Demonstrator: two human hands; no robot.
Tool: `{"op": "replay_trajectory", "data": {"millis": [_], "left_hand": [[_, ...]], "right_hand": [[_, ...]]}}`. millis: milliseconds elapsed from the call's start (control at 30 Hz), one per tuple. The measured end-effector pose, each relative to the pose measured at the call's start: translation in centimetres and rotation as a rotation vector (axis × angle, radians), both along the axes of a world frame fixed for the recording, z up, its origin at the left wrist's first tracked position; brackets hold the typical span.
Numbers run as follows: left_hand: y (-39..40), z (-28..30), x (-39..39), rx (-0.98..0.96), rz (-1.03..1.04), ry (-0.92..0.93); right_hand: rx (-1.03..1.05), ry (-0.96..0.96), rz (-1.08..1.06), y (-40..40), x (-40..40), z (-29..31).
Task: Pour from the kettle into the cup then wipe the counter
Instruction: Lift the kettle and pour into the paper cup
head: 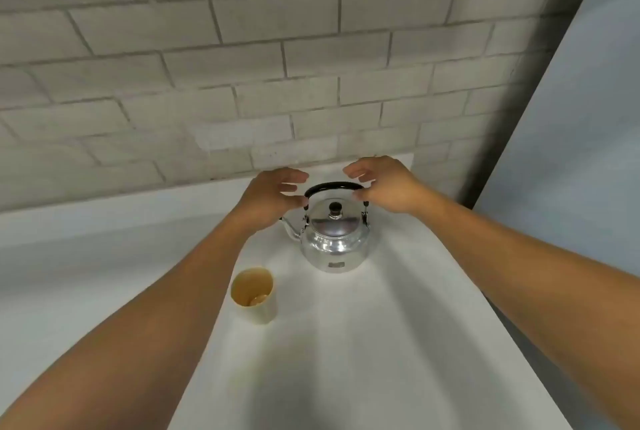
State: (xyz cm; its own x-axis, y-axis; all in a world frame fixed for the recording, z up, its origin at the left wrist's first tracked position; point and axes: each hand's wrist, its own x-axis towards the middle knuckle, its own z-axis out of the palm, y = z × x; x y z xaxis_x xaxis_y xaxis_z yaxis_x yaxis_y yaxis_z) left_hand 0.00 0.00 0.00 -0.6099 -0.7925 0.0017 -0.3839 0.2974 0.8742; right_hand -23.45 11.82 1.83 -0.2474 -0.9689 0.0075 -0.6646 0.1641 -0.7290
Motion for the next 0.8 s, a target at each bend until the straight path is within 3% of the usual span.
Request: {"op": "replay_trajectory", "data": {"millis": [367,800], "left_hand": [[-0.8,-2.5,-3.3,-0.116,0.038,-0.144],[-1.0,-1.8,-2.3,-0.070,0.044,-0.035]], "right_hand": [[-0.007,0.043,-0.010,-2.6,0.7,-2.5],[-0.071,-0.126,-0.016,-2.0,1.3,-2.1]]}}
